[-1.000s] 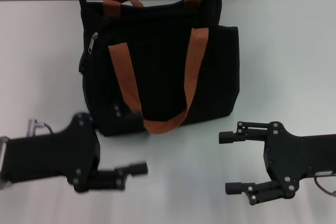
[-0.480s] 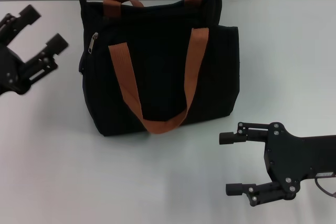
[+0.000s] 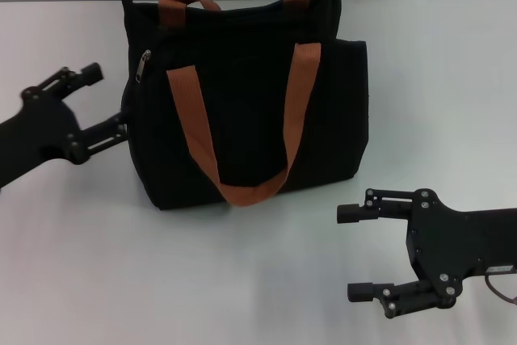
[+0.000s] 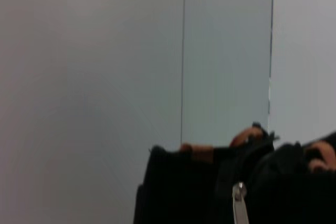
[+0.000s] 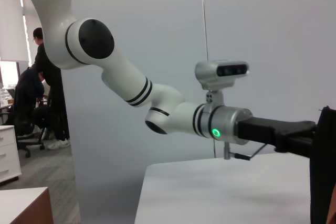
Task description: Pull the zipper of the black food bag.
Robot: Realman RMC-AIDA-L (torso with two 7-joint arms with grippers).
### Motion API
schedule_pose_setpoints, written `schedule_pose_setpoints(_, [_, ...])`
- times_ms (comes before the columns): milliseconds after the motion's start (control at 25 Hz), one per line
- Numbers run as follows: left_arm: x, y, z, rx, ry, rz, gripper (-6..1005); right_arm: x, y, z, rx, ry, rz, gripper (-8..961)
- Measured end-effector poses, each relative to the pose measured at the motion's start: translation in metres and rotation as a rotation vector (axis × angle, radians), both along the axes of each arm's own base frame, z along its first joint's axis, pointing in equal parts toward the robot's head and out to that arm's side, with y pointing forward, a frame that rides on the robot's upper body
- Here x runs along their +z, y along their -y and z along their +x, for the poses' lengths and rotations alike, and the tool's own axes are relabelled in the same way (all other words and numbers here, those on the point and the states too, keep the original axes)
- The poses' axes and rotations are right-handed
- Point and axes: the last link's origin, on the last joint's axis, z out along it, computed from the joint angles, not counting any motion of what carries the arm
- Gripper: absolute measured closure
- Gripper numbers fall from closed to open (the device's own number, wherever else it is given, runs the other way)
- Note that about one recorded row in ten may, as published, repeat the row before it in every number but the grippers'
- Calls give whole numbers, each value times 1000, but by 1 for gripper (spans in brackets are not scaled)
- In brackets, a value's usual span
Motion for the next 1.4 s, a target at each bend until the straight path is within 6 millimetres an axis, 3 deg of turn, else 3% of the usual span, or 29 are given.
schedule_pose_setpoints(80, [0,0,0,0,0,0,184,0,0,0,-3,0,-3,135])
schedule_pose_setpoints(160, [-19,-19,6,12,-87,-42,185,0,0,0,-5,1,-4,135])
schedule_pose_setpoints(320, [-19,-19,6,12,-87,-42,186,0,0,0,-5,1,-4,135])
schedule_pose_setpoints(400, [-23,-35,11,13,-149,5,186,1,0,0,-5,1,-4,135])
schedule_pose_setpoints(680, [-20,-40,14,-11,-165,76,188,1,0,0,-6,0,-3,135])
schedule_pose_setpoints(880, [-13,-36,14,-11,-121,133,422,1,-1,0,-8,-3,2,135])
schedule_pose_setpoints(1240, [-16,-20,20,-89,-82,141,616,3,-3,-12,-40,-115,-2,134])
schedule_pose_setpoints(1400, [-16,-19,21,-93,-64,161,737,15,-23,-31,-155,-234,-28,134])
